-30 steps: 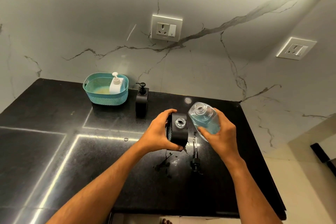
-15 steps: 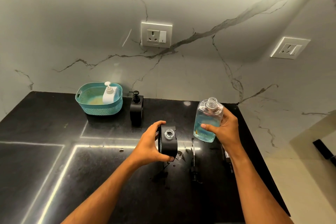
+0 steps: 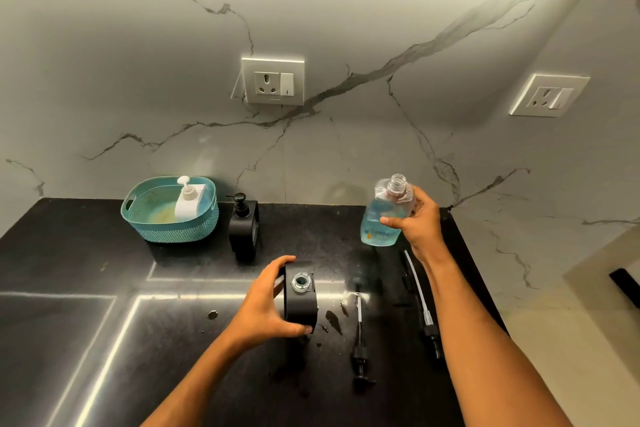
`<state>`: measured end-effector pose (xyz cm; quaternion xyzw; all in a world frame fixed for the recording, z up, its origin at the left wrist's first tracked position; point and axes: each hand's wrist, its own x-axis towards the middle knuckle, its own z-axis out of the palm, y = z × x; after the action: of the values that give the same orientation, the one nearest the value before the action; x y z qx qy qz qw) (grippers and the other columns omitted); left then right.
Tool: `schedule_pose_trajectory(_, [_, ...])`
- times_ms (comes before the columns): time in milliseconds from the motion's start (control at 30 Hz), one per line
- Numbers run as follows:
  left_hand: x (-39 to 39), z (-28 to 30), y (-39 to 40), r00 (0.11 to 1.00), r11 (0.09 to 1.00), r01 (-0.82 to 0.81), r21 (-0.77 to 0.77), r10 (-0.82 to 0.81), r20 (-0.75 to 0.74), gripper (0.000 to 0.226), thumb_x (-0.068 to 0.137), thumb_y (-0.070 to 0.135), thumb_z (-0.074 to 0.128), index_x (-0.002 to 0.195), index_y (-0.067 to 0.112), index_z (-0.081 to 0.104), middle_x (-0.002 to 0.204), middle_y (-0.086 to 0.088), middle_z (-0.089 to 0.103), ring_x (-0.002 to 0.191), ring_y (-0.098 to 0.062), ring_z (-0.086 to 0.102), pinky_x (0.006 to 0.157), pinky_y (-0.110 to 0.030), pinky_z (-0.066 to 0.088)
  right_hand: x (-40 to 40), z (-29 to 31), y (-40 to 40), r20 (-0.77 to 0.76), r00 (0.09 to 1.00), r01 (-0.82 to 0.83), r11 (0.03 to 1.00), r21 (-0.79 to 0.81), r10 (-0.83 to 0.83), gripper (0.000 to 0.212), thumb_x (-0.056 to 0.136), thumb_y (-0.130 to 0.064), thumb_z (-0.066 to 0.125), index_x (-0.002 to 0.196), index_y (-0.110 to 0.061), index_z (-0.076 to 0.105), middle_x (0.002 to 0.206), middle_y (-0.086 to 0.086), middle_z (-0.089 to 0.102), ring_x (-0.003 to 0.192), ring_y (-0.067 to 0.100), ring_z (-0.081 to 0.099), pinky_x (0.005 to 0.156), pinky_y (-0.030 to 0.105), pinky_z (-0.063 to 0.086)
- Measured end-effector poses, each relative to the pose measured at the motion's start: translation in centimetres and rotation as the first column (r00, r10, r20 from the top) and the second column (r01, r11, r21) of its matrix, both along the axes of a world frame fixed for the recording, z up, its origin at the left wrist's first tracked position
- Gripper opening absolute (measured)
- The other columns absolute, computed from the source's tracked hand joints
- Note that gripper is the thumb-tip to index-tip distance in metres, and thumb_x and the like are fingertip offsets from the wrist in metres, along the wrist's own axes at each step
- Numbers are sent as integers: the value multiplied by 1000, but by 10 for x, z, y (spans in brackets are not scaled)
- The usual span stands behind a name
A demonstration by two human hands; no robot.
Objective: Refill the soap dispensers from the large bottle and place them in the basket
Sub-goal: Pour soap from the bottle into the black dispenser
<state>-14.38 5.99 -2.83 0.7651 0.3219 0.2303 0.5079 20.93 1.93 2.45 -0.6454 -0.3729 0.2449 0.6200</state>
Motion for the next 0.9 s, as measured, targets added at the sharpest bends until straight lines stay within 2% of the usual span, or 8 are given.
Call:
schedule_pose_trajectory(233, [2, -10, 4, 1000, 1000, -19, -20, 18, -19, 120, 50, 27, 104, 150, 38, 38, 148, 13, 52, 138, 0, 51, 118, -29, 42, 21, -16, 25, -43, 999, -23, 998, -63, 21, 76, 58, 15, 89, 119, -22, 65, 118, 5, 72, 110, 23, 70, 82, 29, 61])
schedule_pose_trajectory(333, [4, -14, 5, 999, 999, -27, -17, 27, -24, 120, 50, 24, 104, 150, 35, 39, 147, 11, 54, 137, -2, 53, 117, -29, 45, 26, -23, 31, -65, 997, -38, 996, -86, 32, 75, 60, 17, 87, 117, -25, 64, 117, 3, 71, 110, 21, 70, 81, 28, 61])
schedule_pose_trajectory(533, [7, -17, 7, 1000, 999, -24, -22, 24, -18, 117, 52, 22, 103, 149, 36, 38, 147, 12, 53, 135, 3, 52, 112, -16, 43, 31, -40, 39, -96, 994, -65, 991, -115, 54, 77, 61, 16, 87, 126, -17, 63, 123, 5, 70, 113, 21, 69, 84, 32, 62])
schedule_pose_trajectory(700, [8, -21, 13, 999, 999, -33, -14, 33, -34, 119, 52, 23, 104, 150, 34, 38, 147, 12, 53, 137, -2, 52, 112, -21, 45, 30, -47, 43, -118, 992, -71, 988, -135, 55, 75, 62, 17, 87, 120, -24, 64, 122, 4, 70, 113, 21, 68, 86, 34, 62])
schedule_pose_trajectory(900, [10, -25, 19, 998, 999, -39, -20, 38, -54, 120, 51, 22, 105, 151, 33, 38, 148, 9, 52, 139, -4, 51, 113, -23, 46, 31, -52, 42, -132, 989, -88, 986, -145, 69, 75, 63, 19, 84, 116, -30, 63, 121, 2, 69, 114, 19, 67, 81, 26, 61])
